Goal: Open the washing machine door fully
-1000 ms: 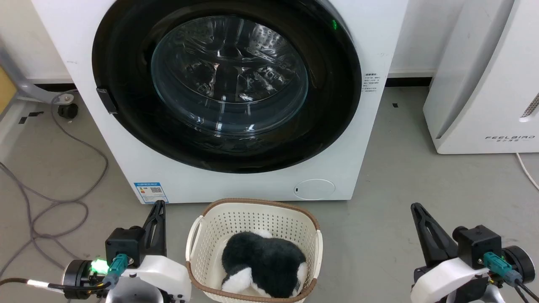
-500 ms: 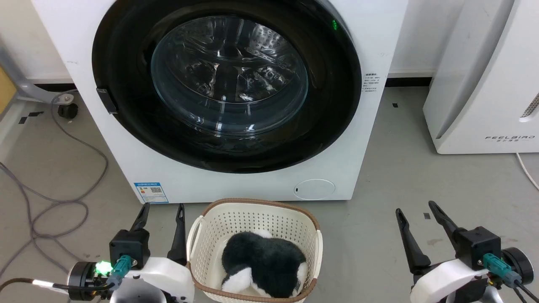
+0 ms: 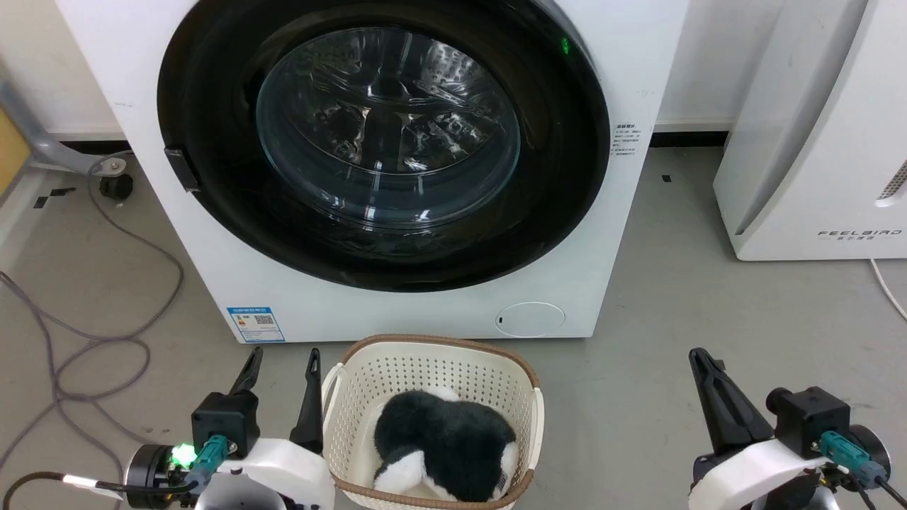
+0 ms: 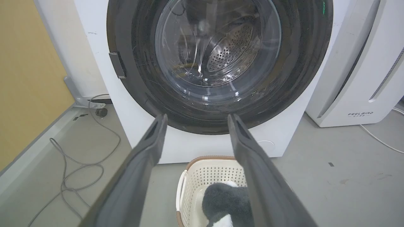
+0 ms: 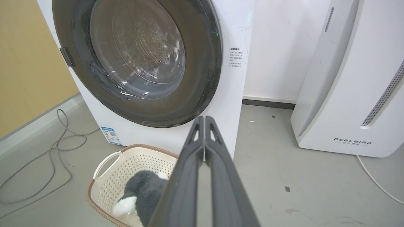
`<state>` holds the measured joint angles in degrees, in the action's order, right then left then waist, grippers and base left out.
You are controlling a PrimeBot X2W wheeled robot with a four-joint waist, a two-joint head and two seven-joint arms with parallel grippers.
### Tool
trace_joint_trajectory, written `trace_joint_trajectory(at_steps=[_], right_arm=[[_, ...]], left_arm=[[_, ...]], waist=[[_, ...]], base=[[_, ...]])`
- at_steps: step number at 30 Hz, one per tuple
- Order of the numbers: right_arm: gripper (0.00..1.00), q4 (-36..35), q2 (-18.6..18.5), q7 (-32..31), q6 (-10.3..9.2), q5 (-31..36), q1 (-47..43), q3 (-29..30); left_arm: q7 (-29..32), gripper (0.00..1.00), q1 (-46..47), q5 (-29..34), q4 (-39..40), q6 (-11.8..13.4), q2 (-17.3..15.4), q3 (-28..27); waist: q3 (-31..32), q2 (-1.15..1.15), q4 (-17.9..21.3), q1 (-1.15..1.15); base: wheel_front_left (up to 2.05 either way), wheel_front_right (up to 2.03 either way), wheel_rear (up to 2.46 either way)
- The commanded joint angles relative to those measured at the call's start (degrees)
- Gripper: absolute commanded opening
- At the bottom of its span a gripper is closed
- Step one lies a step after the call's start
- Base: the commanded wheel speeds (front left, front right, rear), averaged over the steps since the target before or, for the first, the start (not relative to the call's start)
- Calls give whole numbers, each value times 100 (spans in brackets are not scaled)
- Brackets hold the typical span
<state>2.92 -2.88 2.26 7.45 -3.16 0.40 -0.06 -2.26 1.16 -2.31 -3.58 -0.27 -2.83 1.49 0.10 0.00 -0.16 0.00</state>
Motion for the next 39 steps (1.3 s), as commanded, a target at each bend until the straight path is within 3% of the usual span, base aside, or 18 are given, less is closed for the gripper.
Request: trace_joint_trajectory(at_steps=[1, 12, 22, 39], right_arm=[[0, 38, 0, 57, 1, -149, -34, -10], [0, -22, 0, 189, 1, -1254, 72, 19], [0, 68, 0, 321, 1, -3191, 560, 142], [0, 840, -267, 524, 2, -4783, 2216, 327]], left_arm=[[-58, 100, 65, -38, -41, -37, -5, 38], [-190, 100, 118, -163, -151, -59, -8, 82], [-321, 100, 230, -273, -214, -100, -20, 91], [-524, 100, 511, -405, -223, -193, -56, 45]], waist=[[0, 0, -1, 0], [-50, 0, -3, 0], [-207, 0, -14, 0], [-633, 0, -57, 0]], base=[[0, 0, 0], [0, 0, 0], [0, 0, 0], [0, 0, 0]])
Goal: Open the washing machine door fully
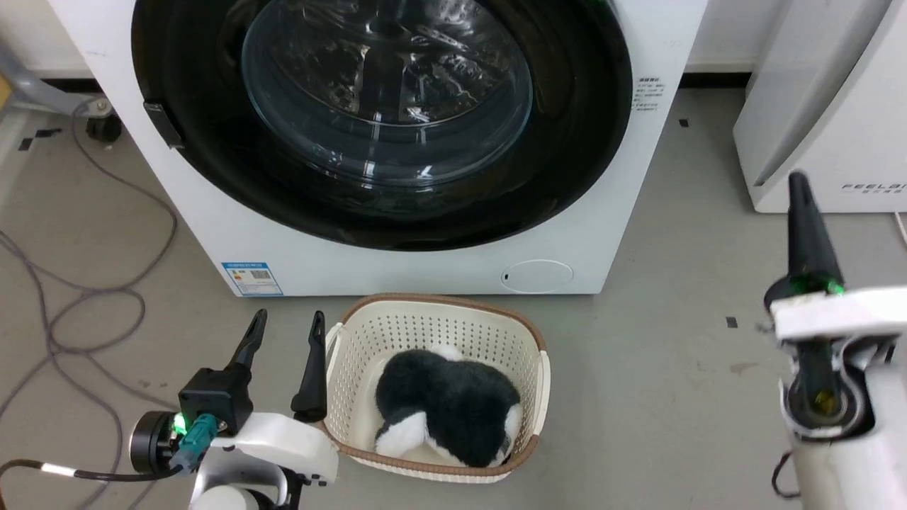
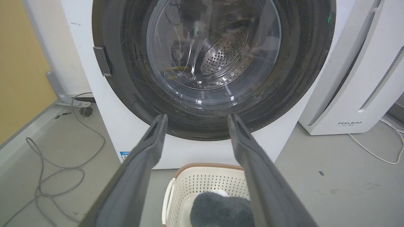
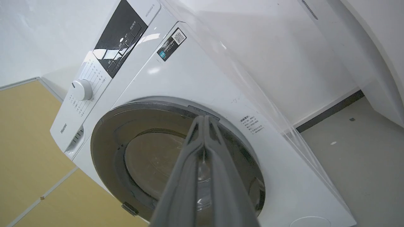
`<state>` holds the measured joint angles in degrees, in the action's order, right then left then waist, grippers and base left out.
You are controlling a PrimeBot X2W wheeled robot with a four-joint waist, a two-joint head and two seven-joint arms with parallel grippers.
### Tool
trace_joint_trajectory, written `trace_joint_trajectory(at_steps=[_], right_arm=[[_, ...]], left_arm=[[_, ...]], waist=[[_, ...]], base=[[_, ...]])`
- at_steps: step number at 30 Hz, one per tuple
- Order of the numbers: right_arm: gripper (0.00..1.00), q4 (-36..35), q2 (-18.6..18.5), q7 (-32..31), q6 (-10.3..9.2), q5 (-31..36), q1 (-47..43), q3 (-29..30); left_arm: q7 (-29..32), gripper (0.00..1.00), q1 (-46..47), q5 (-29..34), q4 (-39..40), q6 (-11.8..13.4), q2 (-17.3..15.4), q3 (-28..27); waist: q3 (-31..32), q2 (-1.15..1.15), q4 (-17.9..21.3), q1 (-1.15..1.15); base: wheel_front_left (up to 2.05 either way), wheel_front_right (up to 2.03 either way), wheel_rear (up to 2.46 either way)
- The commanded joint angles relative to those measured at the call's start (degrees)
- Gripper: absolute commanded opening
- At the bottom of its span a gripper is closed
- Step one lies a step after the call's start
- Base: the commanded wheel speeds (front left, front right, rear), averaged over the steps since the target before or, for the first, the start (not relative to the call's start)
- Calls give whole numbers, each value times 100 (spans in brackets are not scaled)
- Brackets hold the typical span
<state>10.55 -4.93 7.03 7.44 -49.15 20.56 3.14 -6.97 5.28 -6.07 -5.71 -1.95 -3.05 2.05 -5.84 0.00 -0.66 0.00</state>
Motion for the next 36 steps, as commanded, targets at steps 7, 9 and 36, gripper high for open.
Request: trace_joint_trajectory(at_steps=[7, 9, 36], right_arm=[[0, 801, -306, 80, 3, -977, 1214, -61], [0, 1052, -374, 52, 3, -1195, 1531, -133], [0, 4746, -707, -1599, 4, -2490, 5741, -2298]], left_arm=[[-137, 100, 267, -77, 33, -87, -40, -16], [-161, 100, 315, -95, 46, -106, -40, -19], [-484, 100, 826, -305, 68, -328, -28, -66]], waist=[[-269, 0, -55, 0], [-337, 0, -69, 0], [-1243, 0, -199, 0]], base=[[0, 0, 0], [0, 0, 0], [0, 0, 0]])
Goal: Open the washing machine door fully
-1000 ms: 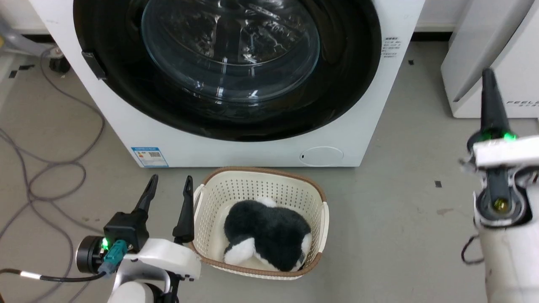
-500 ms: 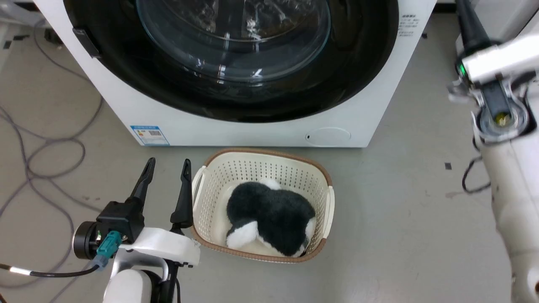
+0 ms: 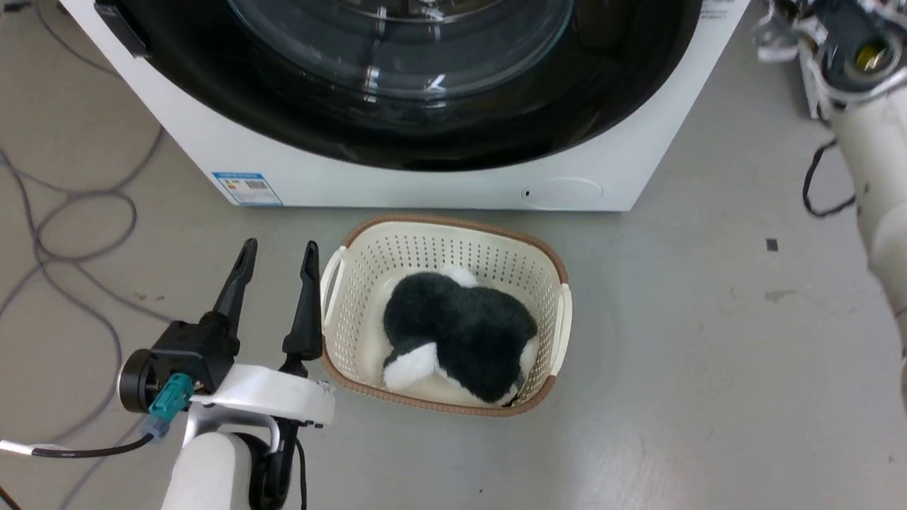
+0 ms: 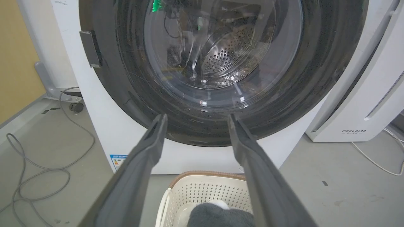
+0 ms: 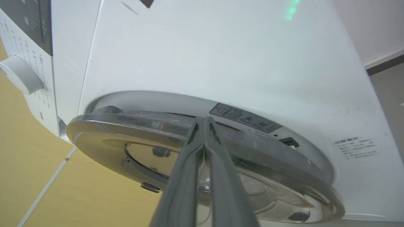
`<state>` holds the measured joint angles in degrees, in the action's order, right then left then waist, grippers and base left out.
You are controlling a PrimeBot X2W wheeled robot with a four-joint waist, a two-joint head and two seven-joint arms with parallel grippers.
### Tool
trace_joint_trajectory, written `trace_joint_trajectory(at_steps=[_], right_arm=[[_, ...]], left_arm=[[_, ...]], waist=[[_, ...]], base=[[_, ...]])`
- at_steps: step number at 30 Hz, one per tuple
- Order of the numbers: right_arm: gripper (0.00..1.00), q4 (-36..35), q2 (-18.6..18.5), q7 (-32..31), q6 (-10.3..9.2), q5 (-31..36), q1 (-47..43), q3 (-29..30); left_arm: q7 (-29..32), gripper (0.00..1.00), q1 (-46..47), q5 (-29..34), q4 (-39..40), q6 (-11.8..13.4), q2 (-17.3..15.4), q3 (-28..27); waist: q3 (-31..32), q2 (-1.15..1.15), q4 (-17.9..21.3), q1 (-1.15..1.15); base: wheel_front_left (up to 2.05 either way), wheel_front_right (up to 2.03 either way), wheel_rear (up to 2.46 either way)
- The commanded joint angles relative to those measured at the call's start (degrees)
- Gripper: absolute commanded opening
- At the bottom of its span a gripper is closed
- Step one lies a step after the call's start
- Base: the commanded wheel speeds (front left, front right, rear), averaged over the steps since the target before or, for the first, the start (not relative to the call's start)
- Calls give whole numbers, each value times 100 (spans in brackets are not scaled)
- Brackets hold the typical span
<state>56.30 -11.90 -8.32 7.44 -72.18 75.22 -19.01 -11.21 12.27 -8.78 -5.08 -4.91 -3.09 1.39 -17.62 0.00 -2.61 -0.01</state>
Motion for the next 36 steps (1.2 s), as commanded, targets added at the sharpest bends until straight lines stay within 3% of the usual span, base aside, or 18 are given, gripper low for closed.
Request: trace_joint_trajectory(at_steps=[1, 12, 23, 36], right_arm=[[0, 239, -14, -130, 4, -220, 384, -153], [0, 904, -202, -751, 4, -609, 1182, -850], [0, 1551, -160, -2104, 4, -1083, 2102, -1505], [0, 1765, -89, -3214, 5, -1466, 2241, -1550]], left_arm=[[-72, 100, 145, -42, -1, -40, -22, 2], [-204, 100, 343, -187, -53, -123, 1, 59], [-335, 100, 504, -256, -111, -189, 13, 49], [-379, 100, 508, -311, -238, -182, 20, 97]], waist=[[-98, 0, -4, 1], [-377, 0, -66, 1], [-606, 0, -75, 1], [-510, 0, -84, 1]], base=[[0, 0, 0], [0, 0, 0], [0, 0, 0], [0, 0, 0]])
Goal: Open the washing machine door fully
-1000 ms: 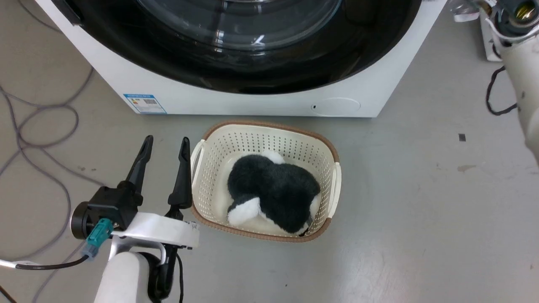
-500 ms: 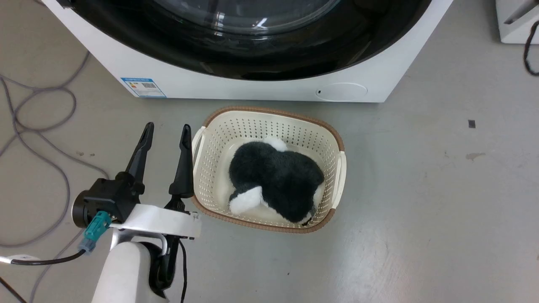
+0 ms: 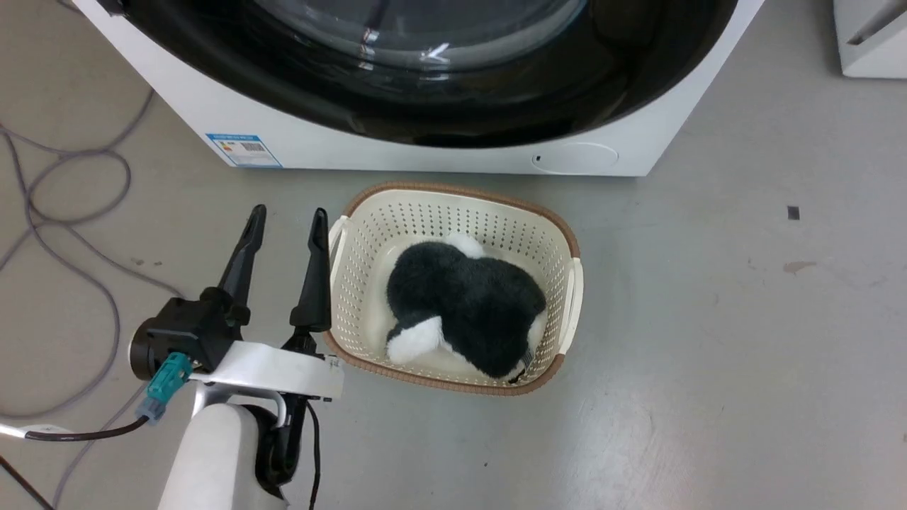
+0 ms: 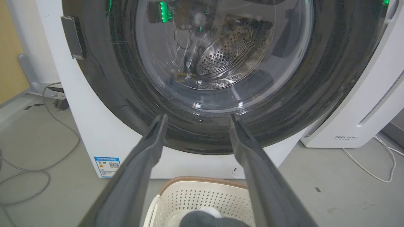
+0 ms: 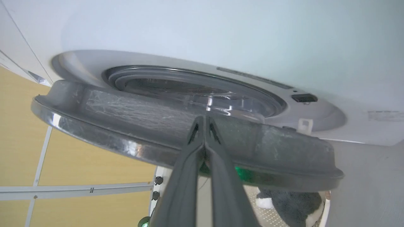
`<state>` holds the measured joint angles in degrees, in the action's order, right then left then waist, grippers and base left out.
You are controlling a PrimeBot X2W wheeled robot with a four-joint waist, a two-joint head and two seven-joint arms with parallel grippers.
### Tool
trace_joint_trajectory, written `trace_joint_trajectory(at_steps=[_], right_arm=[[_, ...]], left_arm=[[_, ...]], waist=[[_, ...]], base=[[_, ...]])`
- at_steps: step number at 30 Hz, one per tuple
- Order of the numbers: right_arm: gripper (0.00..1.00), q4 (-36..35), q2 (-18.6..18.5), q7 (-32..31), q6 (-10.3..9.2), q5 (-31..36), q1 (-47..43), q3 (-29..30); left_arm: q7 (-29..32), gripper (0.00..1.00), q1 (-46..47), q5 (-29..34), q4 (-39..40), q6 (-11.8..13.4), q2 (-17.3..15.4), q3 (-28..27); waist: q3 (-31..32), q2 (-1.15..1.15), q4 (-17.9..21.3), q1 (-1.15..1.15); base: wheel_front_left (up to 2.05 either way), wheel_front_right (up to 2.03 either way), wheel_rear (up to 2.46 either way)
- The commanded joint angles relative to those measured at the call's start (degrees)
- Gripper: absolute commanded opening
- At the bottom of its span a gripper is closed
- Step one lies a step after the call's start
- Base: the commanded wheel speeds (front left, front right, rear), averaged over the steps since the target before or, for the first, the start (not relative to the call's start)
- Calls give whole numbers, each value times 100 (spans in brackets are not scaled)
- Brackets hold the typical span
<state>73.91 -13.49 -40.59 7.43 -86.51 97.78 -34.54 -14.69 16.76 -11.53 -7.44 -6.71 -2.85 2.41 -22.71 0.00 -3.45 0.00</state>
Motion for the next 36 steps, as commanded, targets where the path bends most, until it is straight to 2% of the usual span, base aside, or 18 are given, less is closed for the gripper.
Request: trace_joint_trajectory(at_steps=[1, 6, 21, 36], right_arm=[[0, 4, 69, -33, 6, -39, -33, 7], [0, 4, 115, -255, 6, -176, -169, 119], [0, -18, 287, -375, 6, -201, -648, 114], [0, -582, 238, -805, 6, -388, -1613, 187]], left_arm=[[-30, 100, 50, -46, -14, 2, -4, 0], [-30, 100, 3, -93, -86, 41, -4, 45], [-30, 100, -109, -152, -234, 120, -3, 148], [-30, 100, -384, -136, -456, 199, -3, 225]], waist=[[17, 0, 1, 0], [143, 0, 10, 0], [423, 0, 3, 0], [950, 0, -52, 0]], base=[[0, 0, 0], [0, 0, 0], [0, 0, 0], [0, 0, 0]])
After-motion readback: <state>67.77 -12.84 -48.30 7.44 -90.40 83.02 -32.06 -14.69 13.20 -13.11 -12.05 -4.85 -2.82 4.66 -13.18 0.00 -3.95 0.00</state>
